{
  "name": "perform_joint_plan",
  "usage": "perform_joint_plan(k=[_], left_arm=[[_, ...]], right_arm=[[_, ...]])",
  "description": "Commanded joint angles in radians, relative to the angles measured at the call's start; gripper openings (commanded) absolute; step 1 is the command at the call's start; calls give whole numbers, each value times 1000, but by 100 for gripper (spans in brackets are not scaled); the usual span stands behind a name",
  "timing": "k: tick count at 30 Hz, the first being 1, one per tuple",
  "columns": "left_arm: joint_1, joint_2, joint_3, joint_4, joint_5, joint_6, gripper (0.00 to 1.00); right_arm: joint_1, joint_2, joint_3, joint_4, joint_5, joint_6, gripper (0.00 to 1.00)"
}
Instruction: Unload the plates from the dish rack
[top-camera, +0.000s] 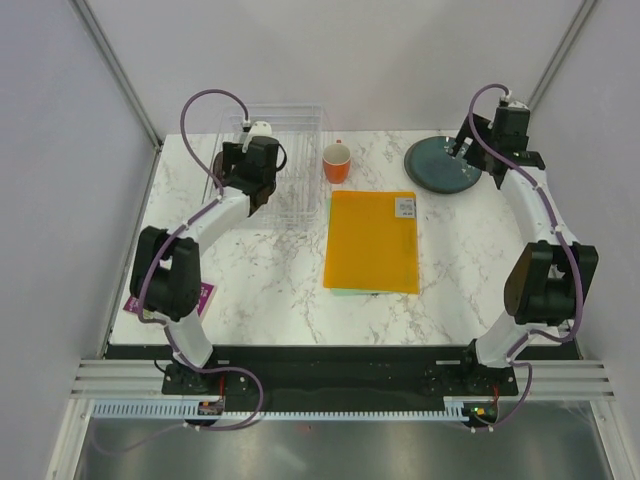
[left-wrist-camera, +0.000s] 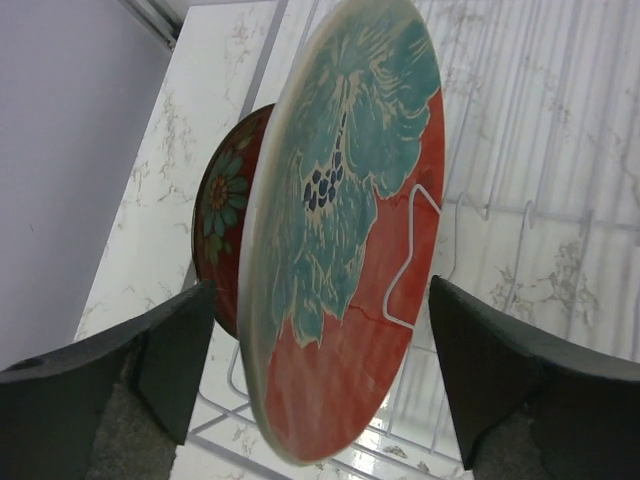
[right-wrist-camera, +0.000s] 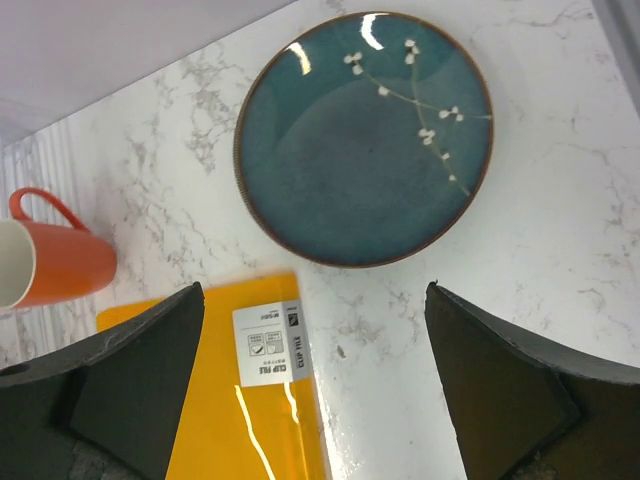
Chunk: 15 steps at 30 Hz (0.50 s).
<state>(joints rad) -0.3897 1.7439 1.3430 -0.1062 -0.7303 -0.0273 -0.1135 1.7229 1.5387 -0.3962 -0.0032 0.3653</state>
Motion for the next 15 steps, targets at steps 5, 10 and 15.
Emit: perform_joint_plan(k=[5,10,15], left_arm=[[31,78,90,66,-84,67,64],[40,78,82,76,-66,56,15],[45,91,88,68,-63,64,2]], right_arm=[[32,-98,-126,31,6,-26,98],[32,-112,-149,33,-23,-28,95],[32,-132,-178,34,-32,-26,95]])
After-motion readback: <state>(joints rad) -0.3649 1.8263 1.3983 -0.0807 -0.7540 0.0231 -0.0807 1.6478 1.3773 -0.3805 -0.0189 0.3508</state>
